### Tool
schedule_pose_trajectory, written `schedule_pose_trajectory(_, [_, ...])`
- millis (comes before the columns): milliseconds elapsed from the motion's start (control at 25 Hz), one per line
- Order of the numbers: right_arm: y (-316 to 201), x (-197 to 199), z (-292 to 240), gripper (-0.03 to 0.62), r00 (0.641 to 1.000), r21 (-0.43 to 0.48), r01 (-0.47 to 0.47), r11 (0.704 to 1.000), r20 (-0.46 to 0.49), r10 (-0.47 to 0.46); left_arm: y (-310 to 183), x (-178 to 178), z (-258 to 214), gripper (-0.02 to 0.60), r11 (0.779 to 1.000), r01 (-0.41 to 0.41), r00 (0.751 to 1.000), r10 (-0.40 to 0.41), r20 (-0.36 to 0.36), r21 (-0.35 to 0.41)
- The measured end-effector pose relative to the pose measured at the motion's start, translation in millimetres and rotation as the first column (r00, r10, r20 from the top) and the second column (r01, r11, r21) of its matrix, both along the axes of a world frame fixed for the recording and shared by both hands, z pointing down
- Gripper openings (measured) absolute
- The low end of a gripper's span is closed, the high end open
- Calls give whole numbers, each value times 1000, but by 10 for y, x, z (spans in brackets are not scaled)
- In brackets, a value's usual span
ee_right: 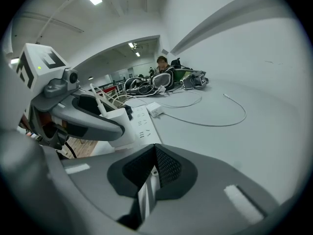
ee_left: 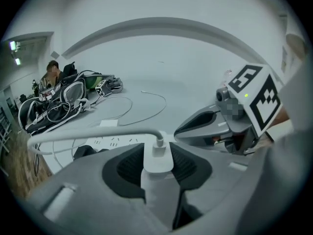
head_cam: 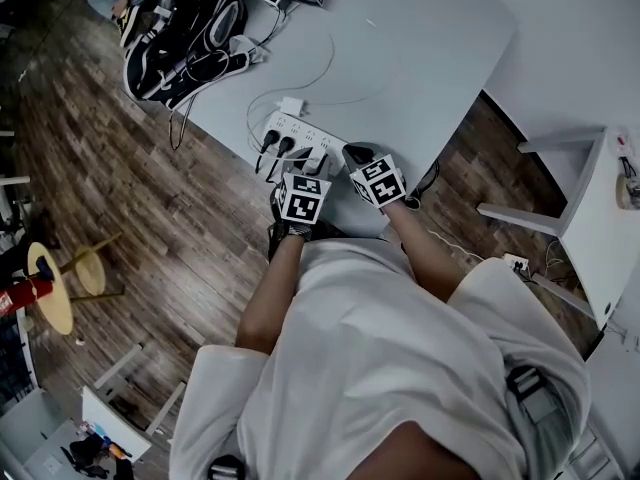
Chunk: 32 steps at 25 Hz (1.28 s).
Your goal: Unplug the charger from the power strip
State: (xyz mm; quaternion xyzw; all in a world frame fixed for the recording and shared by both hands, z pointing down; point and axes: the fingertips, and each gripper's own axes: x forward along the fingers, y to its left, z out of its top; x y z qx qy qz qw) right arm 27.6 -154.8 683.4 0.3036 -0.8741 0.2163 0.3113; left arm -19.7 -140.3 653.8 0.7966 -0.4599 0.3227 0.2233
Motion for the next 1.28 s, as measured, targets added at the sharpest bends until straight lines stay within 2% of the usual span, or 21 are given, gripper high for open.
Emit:
schedule_pose_trajectory(160, [-5, 0, -14, 2, 1000, 8, 0, 1000, 1, 0, -16, -2, -8, 141, 1000, 16, 1000, -16, -8, 8])
schedule_pose_trajectory(360, [-4, 4, -19, 2, 1000, 5, -7, 1000, 9, 7, -7, -62, -27, 146, 994, 104, 986, -108, -128, -40])
schedule_pose_trajectory(480, [-12, 5, -24, 2, 1000, 1, -15, 1000, 17, 15, -15, -70, -46, 149, 992, 119, 980, -125, -153, -51])
schedule_pose_trajectory(560, [-15, 11, -26, 2, 1000, 2, -18, 1000, 17, 18, -15, -56, -46, 147, 994, 100, 987, -105, -126, -43])
schedule_pose_trajectory(720, [-7, 16, -25, 2, 1000, 5, -18, 1000, 13, 18, -28, 0, -41, 141, 1000, 20, 1000, -20, -12, 3])
schedule_pose_trajectory(920, [-2, 4, -22, 2, 1000, 5, -16, 1000, 8, 16, -11, 3, -24, 141, 1000, 7, 1000, -6, 22, -7])
schedule_pose_trajectory(1000, [-4, 4, -19, 2, 1000, 5, -17, 1000, 8, 17, -11, -6, -25, 141, 1000, 18, 1000, -18, 2, -17])
schedule_pose_trajectory(1200, [-8, 3, -21, 2, 1000, 8, -22, 1000, 9, 22, -12, -62, -39, 144, 994, 81, 988, -90, -128, -74])
schedule_pose_trajectory(1280, [-10, 5, -17, 2, 1000, 7, -24, 1000, 10, 24, -18, -68, -44, 147, 993, 86, 984, -98, -151, -81])
